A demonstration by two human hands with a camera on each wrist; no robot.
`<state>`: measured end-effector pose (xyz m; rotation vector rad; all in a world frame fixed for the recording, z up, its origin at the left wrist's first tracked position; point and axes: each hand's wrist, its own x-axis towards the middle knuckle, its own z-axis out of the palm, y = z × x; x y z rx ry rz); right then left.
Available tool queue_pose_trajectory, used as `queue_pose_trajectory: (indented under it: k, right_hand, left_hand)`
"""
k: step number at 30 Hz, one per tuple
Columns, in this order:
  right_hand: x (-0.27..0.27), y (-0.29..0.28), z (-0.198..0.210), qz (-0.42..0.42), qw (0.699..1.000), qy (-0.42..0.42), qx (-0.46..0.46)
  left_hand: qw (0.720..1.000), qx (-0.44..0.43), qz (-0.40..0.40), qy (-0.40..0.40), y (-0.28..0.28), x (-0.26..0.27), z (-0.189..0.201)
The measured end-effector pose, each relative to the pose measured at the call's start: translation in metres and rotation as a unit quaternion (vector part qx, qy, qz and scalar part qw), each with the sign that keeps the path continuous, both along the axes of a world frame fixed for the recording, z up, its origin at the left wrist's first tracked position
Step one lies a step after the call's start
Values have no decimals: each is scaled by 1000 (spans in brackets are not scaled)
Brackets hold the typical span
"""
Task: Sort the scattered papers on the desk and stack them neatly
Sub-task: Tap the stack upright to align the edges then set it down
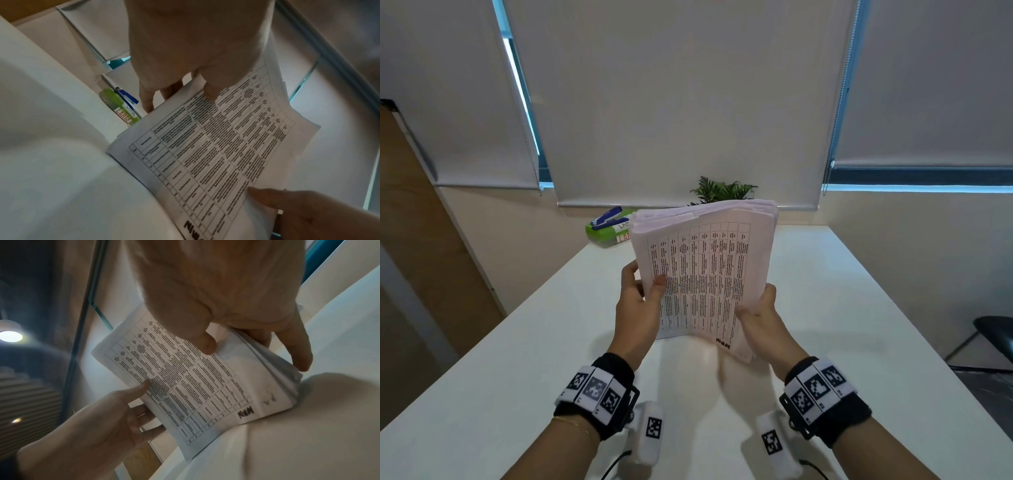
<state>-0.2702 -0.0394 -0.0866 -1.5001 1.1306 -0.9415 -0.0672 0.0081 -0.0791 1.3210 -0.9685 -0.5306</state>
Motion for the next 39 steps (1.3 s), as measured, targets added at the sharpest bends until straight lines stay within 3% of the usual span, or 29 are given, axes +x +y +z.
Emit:
queue_pose_trajectory:
  k: [5,10,14,25,29,34,36,39]
  right_hand:
    - [-1,4,4,-48,996,-5,-75]
    - [14,8,26,-109,966,-82,-221]
    - [26,2,36,-155,943,-91,-279]
    - [33,-1,31,-172,939,-90,-285]
    - [22,0,39,-133,940,-70,-305]
    - [2,-14,78,-90,920,6,-382]
    - [0,-21,87,-92,907,47,-408]
    - [1,-28,88,-98,903,69,-413]
  left_hand:
    - [999,-32,-8,-1,3,-5,5]
    - [990,-130,44,42,0,-12,22]
    - [984,-158,77,1,0,-17,33]
    - [988,-139,50,42,-7,-15,46]
    - [980,-132,78,-124,-1,-11,51]
    - [917,-134,92,-364,5,10,70]
    - [896,-111,94,-419,6,13,80]
    - [895,-82,77,-432,3,19,90]
